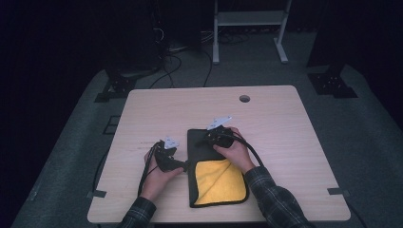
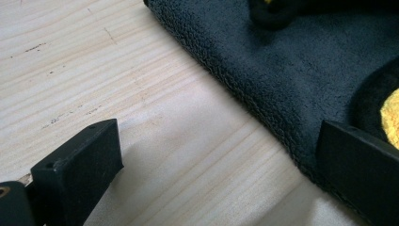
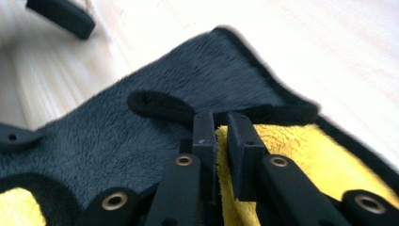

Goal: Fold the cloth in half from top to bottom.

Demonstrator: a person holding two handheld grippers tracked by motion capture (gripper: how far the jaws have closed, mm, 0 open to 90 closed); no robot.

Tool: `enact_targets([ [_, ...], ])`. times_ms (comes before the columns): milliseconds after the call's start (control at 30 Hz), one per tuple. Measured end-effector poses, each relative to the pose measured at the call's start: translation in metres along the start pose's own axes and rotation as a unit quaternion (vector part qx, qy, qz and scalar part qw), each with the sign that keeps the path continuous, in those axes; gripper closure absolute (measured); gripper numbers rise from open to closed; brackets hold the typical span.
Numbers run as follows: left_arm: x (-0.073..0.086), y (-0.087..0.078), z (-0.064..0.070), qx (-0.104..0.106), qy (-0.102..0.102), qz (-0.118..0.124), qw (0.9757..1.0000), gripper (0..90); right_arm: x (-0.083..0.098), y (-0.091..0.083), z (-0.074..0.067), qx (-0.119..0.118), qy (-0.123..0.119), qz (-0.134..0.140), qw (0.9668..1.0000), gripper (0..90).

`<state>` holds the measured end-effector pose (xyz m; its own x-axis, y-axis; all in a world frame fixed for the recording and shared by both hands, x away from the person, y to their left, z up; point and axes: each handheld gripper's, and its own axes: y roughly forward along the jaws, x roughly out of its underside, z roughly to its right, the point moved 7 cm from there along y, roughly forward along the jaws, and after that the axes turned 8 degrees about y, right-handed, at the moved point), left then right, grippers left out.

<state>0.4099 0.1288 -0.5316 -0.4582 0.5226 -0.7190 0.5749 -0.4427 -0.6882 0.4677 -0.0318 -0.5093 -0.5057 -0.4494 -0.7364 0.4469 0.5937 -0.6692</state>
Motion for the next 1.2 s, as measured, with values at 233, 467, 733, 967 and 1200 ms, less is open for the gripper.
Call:
enact_targets([
  [233, 0.0, 0.0, 0.0, 0.0, 0.002, -0.002, 1.0, 0.2, -0.007, -0.03, 0.027, 0.027, 0.04, 0.036, 0.9982, 84.5],
  [467, 0.0, 0.0, 0.0, 0.0, 0.002, -0.001, 1.0, 0.1, -0.002, -0.047, 0.056, 0.061, 0.076, 0.043, 0.9943, 85.1],
  [733, -0.001, 0.0, -0.001, 0.0, -0.004, -0.006, 1.0, 0.1, 0.016, -0.04, 0.082, 0.108, 0.102, 0.007, 0.9889, 78.6],
  [967, -0.001, -0.001, -0.001, 0.0, -0.007, -0.007, 0.9999, 0.2, 0.024, -0.055, 0.098, 0.124, 0.12, 0.019, 0.9848, 71.6],
  [1200, 0.0, -0.002, -0.002, 0.004, -0.014, -0.008, 0.9999, 0.2, 0.026, -0.086, 0.074, 0.07, 0.11, 0.051, 0.9902, 65.3],
])
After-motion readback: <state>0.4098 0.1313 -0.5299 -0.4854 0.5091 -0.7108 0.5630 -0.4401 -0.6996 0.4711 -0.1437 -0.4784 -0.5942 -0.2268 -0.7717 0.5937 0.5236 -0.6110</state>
